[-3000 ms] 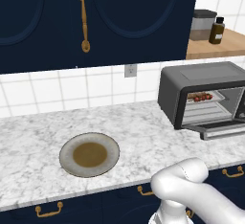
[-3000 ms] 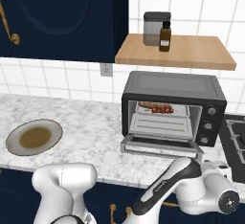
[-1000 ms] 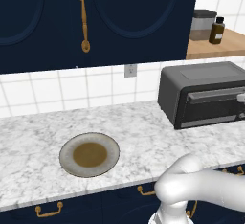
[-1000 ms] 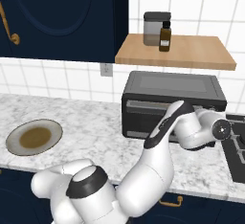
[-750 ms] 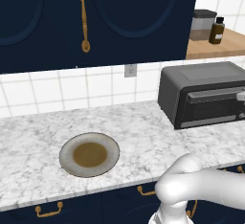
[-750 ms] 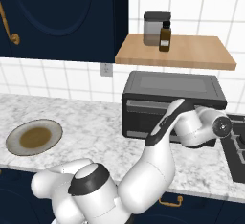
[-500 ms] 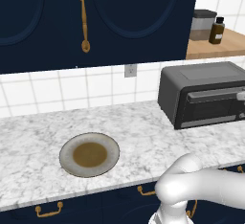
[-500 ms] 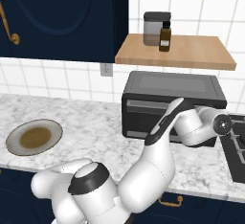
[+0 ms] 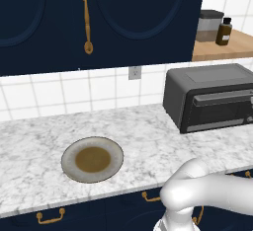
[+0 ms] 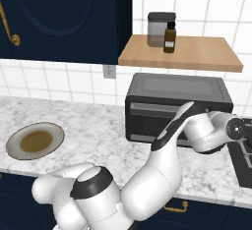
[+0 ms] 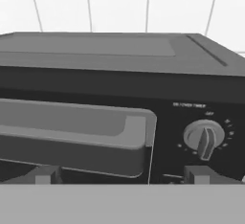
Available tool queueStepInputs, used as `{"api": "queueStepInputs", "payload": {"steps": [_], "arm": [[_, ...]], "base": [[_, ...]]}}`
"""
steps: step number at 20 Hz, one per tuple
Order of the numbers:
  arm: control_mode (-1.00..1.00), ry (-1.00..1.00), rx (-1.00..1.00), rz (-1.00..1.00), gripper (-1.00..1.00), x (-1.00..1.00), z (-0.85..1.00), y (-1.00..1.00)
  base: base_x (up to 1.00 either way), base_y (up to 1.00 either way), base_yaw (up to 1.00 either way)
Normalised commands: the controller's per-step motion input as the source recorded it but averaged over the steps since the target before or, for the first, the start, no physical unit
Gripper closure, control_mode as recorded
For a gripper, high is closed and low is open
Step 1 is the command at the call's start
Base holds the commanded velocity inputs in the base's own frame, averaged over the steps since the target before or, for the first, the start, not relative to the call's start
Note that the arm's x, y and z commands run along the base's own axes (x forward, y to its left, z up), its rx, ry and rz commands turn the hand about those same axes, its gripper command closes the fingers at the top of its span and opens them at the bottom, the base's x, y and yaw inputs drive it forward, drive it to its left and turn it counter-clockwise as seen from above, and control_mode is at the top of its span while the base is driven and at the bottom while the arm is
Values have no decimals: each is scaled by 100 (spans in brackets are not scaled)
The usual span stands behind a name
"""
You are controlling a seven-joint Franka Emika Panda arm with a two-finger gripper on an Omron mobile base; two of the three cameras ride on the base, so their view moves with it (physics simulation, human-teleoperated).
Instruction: Pick up the kebab skewer and baguette bread, and place them inside the toaster oven. Close the toaster oven door and start by setting the timer.
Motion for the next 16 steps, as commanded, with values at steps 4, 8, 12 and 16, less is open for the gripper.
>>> {"api": "queueStepInputs", "payload": {"steps": [4,8,12,16], "arm": [[-100,0,1,0,-100,-28,-1,-48],[-100,0,2,0,-100,-14,-15,-42],[-100,0,0,0,-100,-7,-16,-19],[-100,-12,0,0,-100,1,-16,-1]], "base": [[0,0,0],[0,0,0],[0,0,0],[0,0,0]]}}
